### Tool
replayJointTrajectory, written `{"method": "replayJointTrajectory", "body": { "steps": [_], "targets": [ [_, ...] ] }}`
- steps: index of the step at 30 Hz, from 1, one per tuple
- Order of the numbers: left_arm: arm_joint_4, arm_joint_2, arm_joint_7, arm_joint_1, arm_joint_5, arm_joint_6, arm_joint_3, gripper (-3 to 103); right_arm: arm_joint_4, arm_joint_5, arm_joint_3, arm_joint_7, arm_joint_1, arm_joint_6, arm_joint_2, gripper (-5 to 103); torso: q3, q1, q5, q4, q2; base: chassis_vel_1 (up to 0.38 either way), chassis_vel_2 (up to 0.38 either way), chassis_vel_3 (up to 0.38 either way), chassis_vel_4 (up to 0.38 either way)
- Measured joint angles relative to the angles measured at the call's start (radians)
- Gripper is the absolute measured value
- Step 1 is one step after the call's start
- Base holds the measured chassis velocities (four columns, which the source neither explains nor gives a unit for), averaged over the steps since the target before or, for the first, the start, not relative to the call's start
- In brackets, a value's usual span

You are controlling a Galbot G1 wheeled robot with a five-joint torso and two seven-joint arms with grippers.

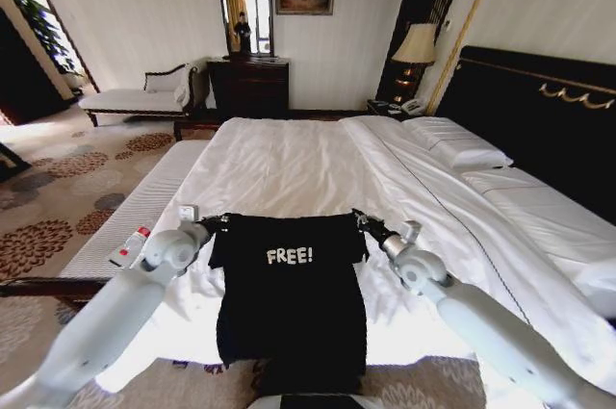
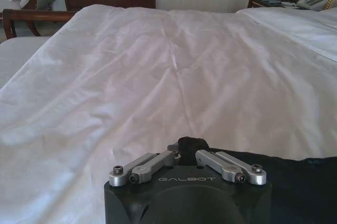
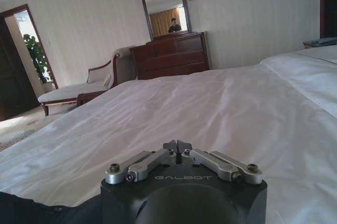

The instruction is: Fold the clothes on the bed.

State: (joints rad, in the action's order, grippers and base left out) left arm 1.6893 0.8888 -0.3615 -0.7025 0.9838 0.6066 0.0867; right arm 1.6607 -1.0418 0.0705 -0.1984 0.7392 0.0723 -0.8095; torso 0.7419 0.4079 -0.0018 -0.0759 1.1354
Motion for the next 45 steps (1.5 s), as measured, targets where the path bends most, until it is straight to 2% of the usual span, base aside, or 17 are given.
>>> {"method": "replayJointTrajectory", "body": {
  "steps": [2, 3, 5, 7, 9, 11, 13, 16, 21, 30, 33, 35, 37, 41, 42, 44, 45],
  "targets": [
    [-0.053, 0.039, 0.024, 0.05, -0.011, -0.049, -0.009, 0, -0.06, 0.019, 0.015, 0.022, -0.057, -0.04, -0.033, 0, 0.0, 0.0, -0.0001, 0.0002, 0.0, 0.0, 0.0, 0.0, 0.0],
    [-0.053, 0.039, 0.024, 0.05, -0.011, -0.049, -0.009, 0, -0.06, 0.019, 0.015, 0.022, -0.057, -0.04, -0.033, 0, 0.0, 0.0, -0.0001, 0.0002, 0.0, 0.0, 0.0, 0.0, 0.0],
    [-0.095, 0.089, 0.054, 0.07, -0.005, -0.102, 0.022, 0, -0.132, 0.035, 0.012, 0.047, -0.092, -0.105, -0.073, 0, 0.0, 0.0, 0.0003, 0.0002, 0.0, 0.0, 0.0, 0.0, 0.0],
    [-0.108, 0.1, 0.063, 0.065, -0.005, -0.116, 0.031, 0, -0.149, 0.037, 0.01, 0.049, -0.094, -0.115, -0.08, 0, 0.0, 0.0, 0.0003, 0.0003, 0.0, 0.0, 0.0, 0.0, 0.0],
    [-0.166, 0.132, 0.107, 0.023, -0.067, -0.163, 0.04, 0, -0.254, 0.07, 0.009, 0.052, -0.088, -0.158, -0.117, 0, 0.0, 0.0, -0.0001, 0.0006, 0.0, 0.0, 0.0, 0.0, 0.0],
    [-0.228, 0.164, 0.127, -0.017, -0.163, -0.18, 0.031, 0, -0.344, 0.109, 0.018, 0.053, -0.061, -0.177, -0.148, 0, 0.0, 0.0, 0.0, 0.0005, 0.0, 0.0, 0.0, 0.0, 0.0],
    [-0.25, 0.175, 0.127, -0.026, -0.185, -0.179, 0.03, 0, -0.373, 0.126, 0.022, 0.053, -0.049, -0.18, -0.159, 0, 0.0, 0.0, -0.0001, 0.0004, 0.0, 0.0, 0.0, 0.0, 0.0],
    [-0.304, 0.209, 0.089, -0.044, -0.211, -0.13, 0.029, 0, -0.429, 0.184, 0.027, 0.053, -0.004, -0.179, -0.193, 0, 0.0, 0.0, 0.0001, 0.0001, 0.0, 0.0, 0.0, 0.0, 0.0],
    [-0.314, 0.208, 0.053, -0.057, -0.216, -0.091, 0.008, 0, -0.454, 0.231, 0.031, 0.048, 0.031, -0.171, -0.231, 0, 0.0, 0.0, 0.0001, 0.0, 0.0, 0.0, 0.0, 0.0, 0.0],
    [-0.288, 0.197, 0.027, -0.064, -0.201, -0.086, 0.008, -2, -0.477, 0.247, 0.011, 0.029, 0.011, -0.182, -0.263, 0, 0.0, 0.0, 0.0, 0.0004, 0.0, 0.0, 0.0, 0.0, 0.0],
    [-0.267, 0.193, 0.015, -0.07, -0.191, -0.086, 0.016, 5, -0.471, 0.253, -0.005, 0.034, 0.004, -0.203, -0.262, 0, 0.0, 0.0, 0.0001, 0.0003, 0.0, 0.0, 0.0, 0.0, 0.0],
    [-0.247, 0.186, 0.006, -0.083, -0.187, -0.086, 0.027, 16, -0.45, 0.268, -0.029, 0.056, 0.003, -0.237, -0.261, 0, 0.0, 0.0, 0.0002, 0.0002, 0.0, 0.0, 0.0, 0.0, 0.0],
    [-0.231, 0.182, 0.001, -0.095, -0.186, -0.086, 0.041, 16, -0.429, 0.276, -0.047, 0.071, 0.008, -0.255, -0.258, -1, 0.0, 0.0, 0.0, 0.0004, 0.0, 0.0, 0.0, 0.0, 0.0],
    [-0.141, 0.163, -0.024, -0.19, -0.156, -0.051, 0.166, 38, -0.32, 0.277, -0.13, 0.114, 0.072, -0.295, -0.24, 21, 0.0, 0.0, -0.0001, 0.0001, 0.0, 0.0, 0.0, 0.0, 0.0],
    [-0.115, 0.157, -0.028, -0.225, -0.145, -0.04, 0.21, 43, -0.295, 0.274, -0.151, 0.113, 0.097, -0.295, -0.236, 21, 0.0, 0.0, -0.0003, -0.0001, 0.0, 0.0, 0.0, 0.0, 0.0],
    [-0.095, 0.153, -0.031, -0.25, -0.139, -0.035, 0.24, 43, -0.281, 0.27, -0.166, 0.109, 0.115, -0.295, -0.234, 27, 0.0, 0.0, -0.0003, 0.0002, 0.0, 0.0, 0.0, 0.0, 0.0],
    [-0.041, 0.146, -0.032, -0.309, -0.132, -0.027, 0.307, 48, -0.253, 0.258, -0.199, 0.098, 0.154, -0.295, -0.232, 32, -0.001, 0.0, 0.0, 0.0005, 0.0, 0.0, 0.0, 0.0, 0.0]
  ]
}}
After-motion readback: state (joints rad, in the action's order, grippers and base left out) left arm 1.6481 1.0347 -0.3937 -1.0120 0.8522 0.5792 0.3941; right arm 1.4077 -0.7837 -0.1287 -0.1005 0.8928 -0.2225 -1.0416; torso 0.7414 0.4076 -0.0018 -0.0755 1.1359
